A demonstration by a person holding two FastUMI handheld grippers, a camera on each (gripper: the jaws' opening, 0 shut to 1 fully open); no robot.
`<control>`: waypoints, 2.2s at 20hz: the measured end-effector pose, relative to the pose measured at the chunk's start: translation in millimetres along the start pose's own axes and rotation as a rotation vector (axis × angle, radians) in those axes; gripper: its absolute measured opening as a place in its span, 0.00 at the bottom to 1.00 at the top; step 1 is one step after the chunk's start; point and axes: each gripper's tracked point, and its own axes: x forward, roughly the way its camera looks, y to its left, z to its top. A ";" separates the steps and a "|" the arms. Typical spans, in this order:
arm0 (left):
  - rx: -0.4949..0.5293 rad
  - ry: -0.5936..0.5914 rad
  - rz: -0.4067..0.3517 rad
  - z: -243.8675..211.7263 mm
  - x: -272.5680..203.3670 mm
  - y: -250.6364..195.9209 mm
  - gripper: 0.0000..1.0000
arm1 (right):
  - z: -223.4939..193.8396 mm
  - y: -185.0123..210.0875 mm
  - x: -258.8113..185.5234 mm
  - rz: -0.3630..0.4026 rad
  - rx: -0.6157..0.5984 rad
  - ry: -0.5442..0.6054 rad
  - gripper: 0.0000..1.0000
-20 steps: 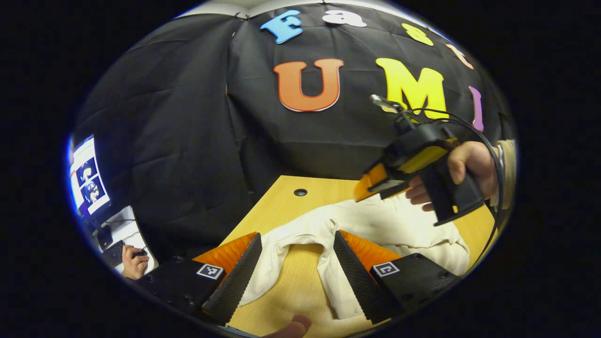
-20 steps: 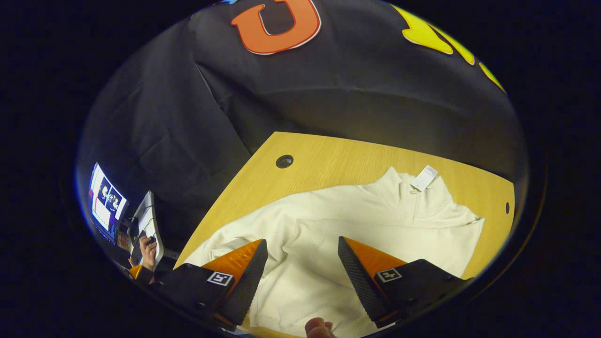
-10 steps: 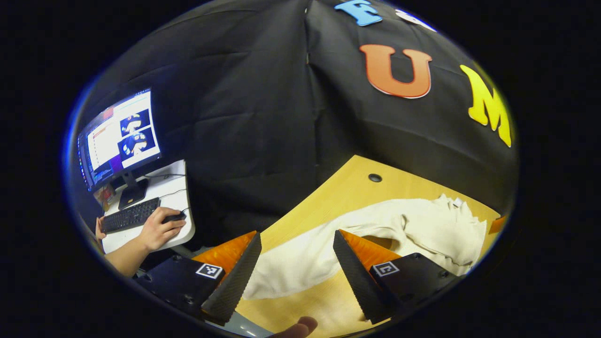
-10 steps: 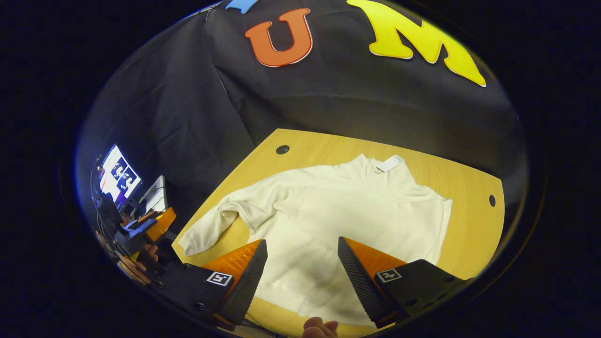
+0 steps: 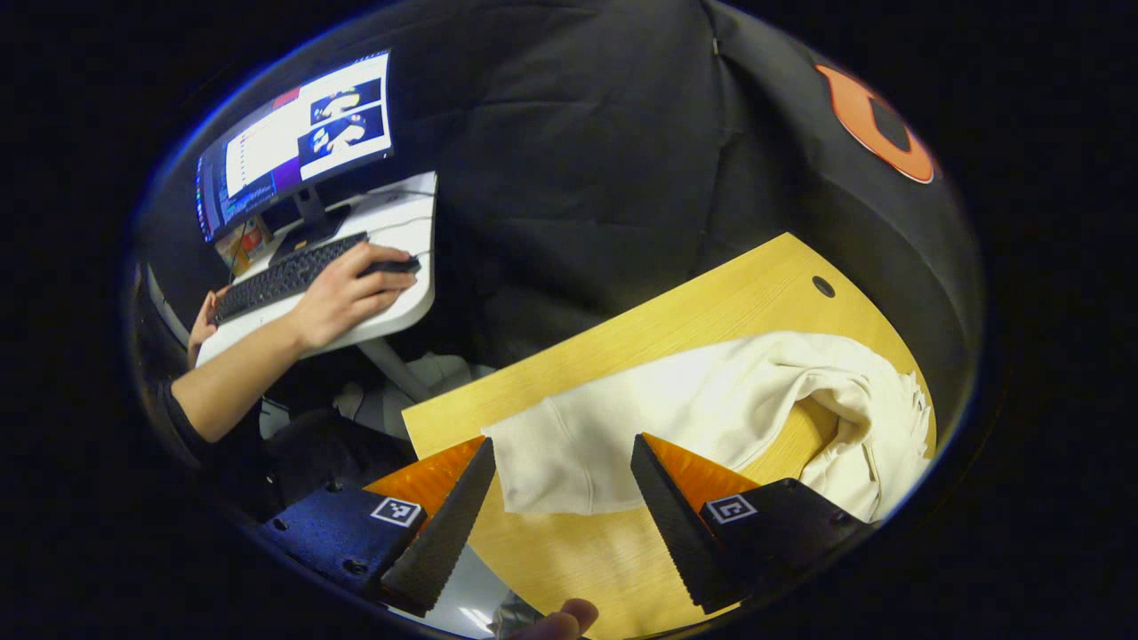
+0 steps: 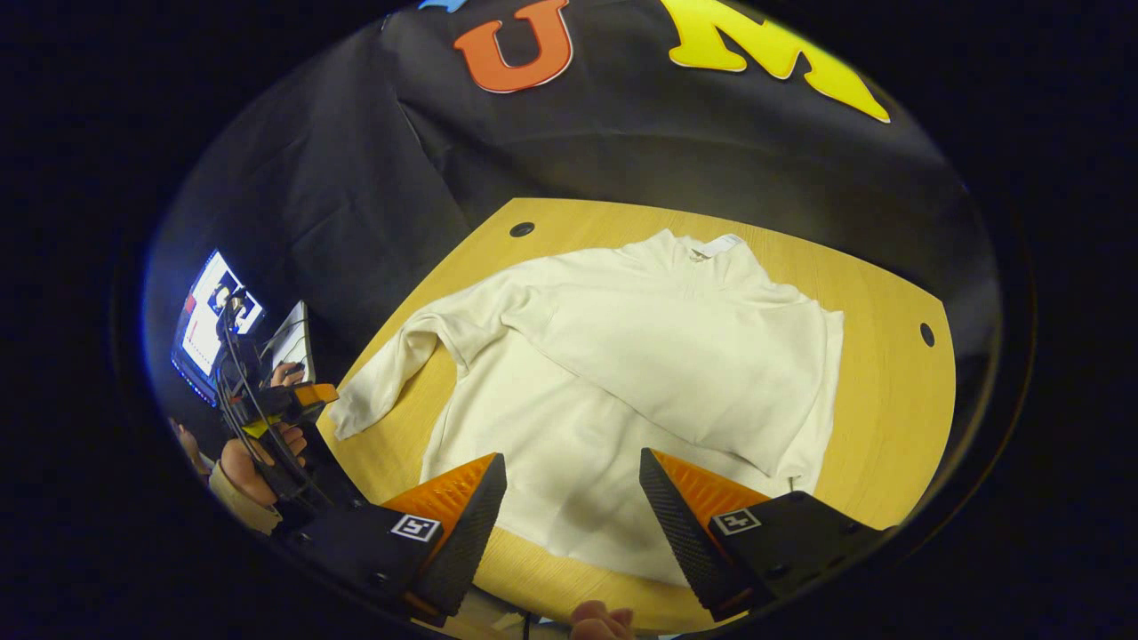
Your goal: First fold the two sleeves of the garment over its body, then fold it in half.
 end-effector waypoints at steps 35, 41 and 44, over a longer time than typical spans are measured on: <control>-0.002 0.349 0.048 -8.4 32.7 -13.9 0.12 | -79.7 -90.4 -52.3 -0.004 0.182 -0.006 0.94; 0.079 0.269 -0.017 49.0 -19.8 -60.5 0.09 | -92.5 -127.3 -64.0 0.003 0.247 -0.046 0.94; 0.149 0.217 -0.066 77.3 -50.7 -106.3 0.09 | -97.0 -141.1 -66.4 0.011 0.270 -0.061 0.94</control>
